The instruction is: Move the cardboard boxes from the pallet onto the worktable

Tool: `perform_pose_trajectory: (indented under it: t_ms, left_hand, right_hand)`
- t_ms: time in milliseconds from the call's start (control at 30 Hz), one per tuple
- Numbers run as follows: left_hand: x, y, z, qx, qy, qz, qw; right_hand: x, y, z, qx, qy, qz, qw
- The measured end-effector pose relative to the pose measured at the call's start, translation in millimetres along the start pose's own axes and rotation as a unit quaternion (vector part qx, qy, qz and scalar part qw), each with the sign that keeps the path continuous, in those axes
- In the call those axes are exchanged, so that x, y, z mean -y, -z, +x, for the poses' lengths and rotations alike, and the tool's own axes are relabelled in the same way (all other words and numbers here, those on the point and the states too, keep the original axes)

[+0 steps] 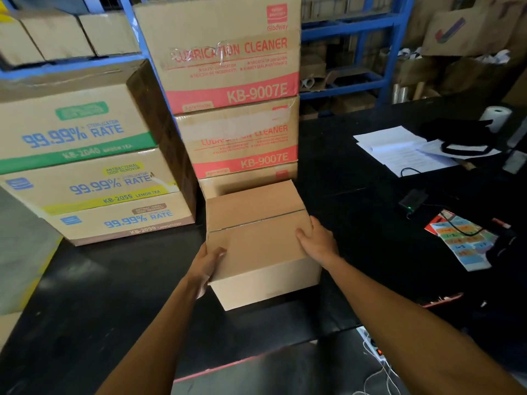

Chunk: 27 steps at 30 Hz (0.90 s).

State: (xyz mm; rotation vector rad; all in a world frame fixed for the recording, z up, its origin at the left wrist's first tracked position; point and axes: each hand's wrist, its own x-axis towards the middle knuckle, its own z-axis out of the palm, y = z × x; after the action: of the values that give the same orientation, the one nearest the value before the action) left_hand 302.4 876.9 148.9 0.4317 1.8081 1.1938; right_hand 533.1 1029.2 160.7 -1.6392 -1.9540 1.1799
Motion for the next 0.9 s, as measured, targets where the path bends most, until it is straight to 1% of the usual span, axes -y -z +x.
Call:
perform_pose_trajectory:
  t_ms: [133, 367, 500, 600, 667, 700, 767, 833, 900]
  left_hand:
    - [2.6, 9.2, -5.7, 0.001, -0.003, -0.007, 1.000]
    - [1.4, 6.0, -17.1, 0.008, -0.013, -0.017, 1.000]
    - [2.7, 8.3, -18.2, 0.013, -0.019, -0.019, 1.000]
    - [-0.5, 11.7, -21.0, 0.027, -0.022, -0.010, 0.999]
    - [-2.0, 16.8, -26.8, 0.024, -0.021, -0.013, 0.999]
    - [-1.5, 22.4, -30.9, 0.019, -0.017, -0.014, 1.000]
    - [-0.1, 32.4, -39.3, 0.012, -0.013, -0.001, 1.000]
    - [2.1, 47.5, -51.2, 0.008, -0.031, 0.013, 0.999]
    - [7.7, 76.3, -67.6, 0.000, -0.066, 0.018, 0.998]
  right_hand:
    - [4.4, -8.3, -4.6, -0.014, 0.000, -0.021, 1.000]
    - [4.9, -14.8, -13.2, -0.036, -0.009, -0.066, 0.997]
    - [7.7, -16.8, -22.4, -0.032, -0.010, -0.088, 0.996]
    - [10.7, -17.4, -28.4, -0.018, -0.032, -0.093, 0.995]
    - [17.1, -19.7, -36.5, -0.026, -0.035, -0.110, 0.993]
    - [22.5, -23.3, -42.5, -0.043, -0.022, -0.131, 0.990]
    - [33.6, -32.1, -51.5, -0.075, 0.033, -0.169, 0.982]
    - [53.0, -46.6, -63.0, -0.073, 0.083, -0.173, 0.979]
    - [82.0, -74.8, -82.0, -0.063, 0.114, -0.145, 0.981]
